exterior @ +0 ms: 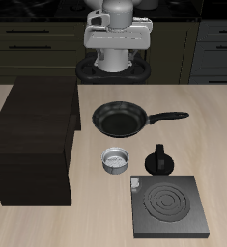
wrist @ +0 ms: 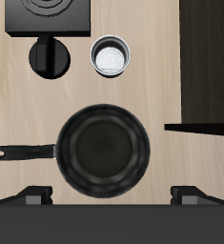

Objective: Turn on the stove

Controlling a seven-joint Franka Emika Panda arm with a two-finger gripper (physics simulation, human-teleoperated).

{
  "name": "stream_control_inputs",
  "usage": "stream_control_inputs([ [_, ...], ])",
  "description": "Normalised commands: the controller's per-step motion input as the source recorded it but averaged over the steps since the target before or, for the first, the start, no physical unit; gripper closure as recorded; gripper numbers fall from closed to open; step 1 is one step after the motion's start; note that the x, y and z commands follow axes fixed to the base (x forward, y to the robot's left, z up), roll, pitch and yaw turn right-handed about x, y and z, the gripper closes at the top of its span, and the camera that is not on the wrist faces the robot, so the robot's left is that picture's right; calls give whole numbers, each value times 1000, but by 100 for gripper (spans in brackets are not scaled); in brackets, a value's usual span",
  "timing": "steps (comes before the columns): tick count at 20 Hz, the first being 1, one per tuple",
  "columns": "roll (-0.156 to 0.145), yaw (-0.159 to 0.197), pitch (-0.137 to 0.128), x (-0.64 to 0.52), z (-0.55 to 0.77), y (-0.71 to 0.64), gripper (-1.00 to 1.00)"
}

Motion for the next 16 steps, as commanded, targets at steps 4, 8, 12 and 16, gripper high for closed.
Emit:
stream_control_inputs([
  [4, 28, 20, 14, 365, -72, 239, -100],
  [8, -18, -6, 0, 307, 40, 106, -100],
  [12, 23, -6, 8, 432, 52, 201, -100],
  [16, -13, 15, -7, 370, 28, 161, -100],
])
